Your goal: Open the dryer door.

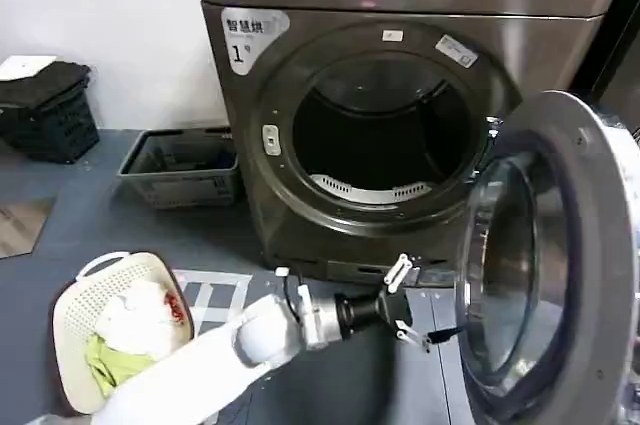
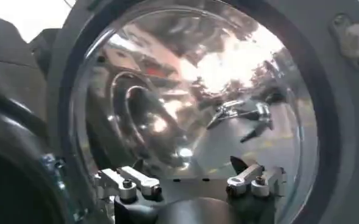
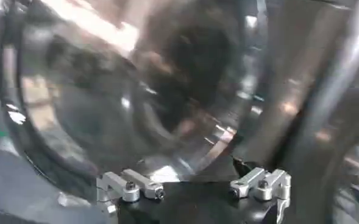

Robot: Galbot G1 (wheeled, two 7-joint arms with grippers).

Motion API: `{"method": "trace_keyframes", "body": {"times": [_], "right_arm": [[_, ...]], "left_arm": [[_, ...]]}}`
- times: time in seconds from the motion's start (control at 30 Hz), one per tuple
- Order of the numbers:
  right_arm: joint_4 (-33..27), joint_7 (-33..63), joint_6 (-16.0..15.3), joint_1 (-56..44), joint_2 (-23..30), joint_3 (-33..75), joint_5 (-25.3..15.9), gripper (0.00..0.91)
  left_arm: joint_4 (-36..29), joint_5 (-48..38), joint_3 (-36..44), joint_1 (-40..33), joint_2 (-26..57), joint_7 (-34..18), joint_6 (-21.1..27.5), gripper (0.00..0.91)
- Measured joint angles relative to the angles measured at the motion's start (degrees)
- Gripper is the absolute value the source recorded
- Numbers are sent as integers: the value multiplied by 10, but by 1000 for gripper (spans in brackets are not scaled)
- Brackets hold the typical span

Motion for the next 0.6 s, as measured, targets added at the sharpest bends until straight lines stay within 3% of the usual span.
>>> {"method": "trace_keyframes", "body": {"times": [0.3, 0.6], "right_arm": [[-56, 123, -31, -4, 40, 50, -69, 907], [-109, 296, -110, -2, 74, 90, -125, 907]], "left_arm": [[35, 5, 25, -33, -39, -3, -1, 907], [78, 5, 41, -69, -91, -3, -1, 907]]}}
